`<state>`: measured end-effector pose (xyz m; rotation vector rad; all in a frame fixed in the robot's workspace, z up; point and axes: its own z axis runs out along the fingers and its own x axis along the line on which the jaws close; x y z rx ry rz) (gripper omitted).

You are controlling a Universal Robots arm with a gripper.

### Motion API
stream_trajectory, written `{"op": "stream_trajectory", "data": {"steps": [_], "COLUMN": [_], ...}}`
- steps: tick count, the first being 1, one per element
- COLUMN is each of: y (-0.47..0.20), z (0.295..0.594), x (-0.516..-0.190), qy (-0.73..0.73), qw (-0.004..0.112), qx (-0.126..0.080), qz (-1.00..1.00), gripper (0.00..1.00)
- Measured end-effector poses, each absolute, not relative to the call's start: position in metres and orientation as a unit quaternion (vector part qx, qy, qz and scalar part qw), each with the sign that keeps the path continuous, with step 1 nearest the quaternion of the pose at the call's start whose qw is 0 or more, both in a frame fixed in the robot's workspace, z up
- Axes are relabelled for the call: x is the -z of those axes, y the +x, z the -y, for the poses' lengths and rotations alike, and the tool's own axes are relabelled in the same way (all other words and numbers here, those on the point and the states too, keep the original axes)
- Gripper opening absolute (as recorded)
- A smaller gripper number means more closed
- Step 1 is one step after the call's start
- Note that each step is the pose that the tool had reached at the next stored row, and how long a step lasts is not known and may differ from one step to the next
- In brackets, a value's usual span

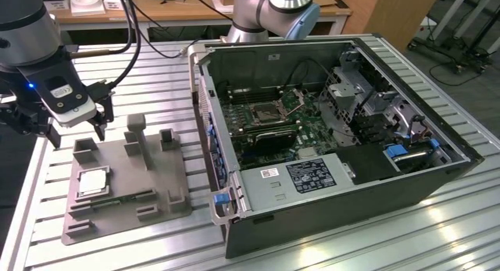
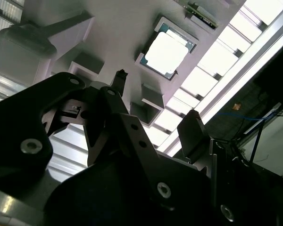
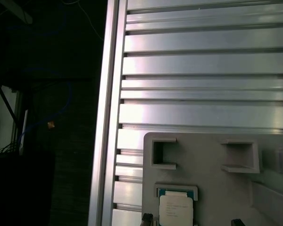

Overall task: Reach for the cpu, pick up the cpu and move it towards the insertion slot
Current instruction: 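Reach for the cpu, then pick up the cpu and move it towards the insertion slot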

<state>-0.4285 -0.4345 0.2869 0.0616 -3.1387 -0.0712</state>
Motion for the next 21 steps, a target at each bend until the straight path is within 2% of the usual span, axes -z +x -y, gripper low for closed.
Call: {"op": "stream_trajectory", "data": {"steps": [21], "y": [-0.4297], "z": [0.4368], "x": [-0.2823], "qy": [0.020], "qw": [0.000], "qx": [0.023], "qz": [1.000], "gripper": [0.71]}}
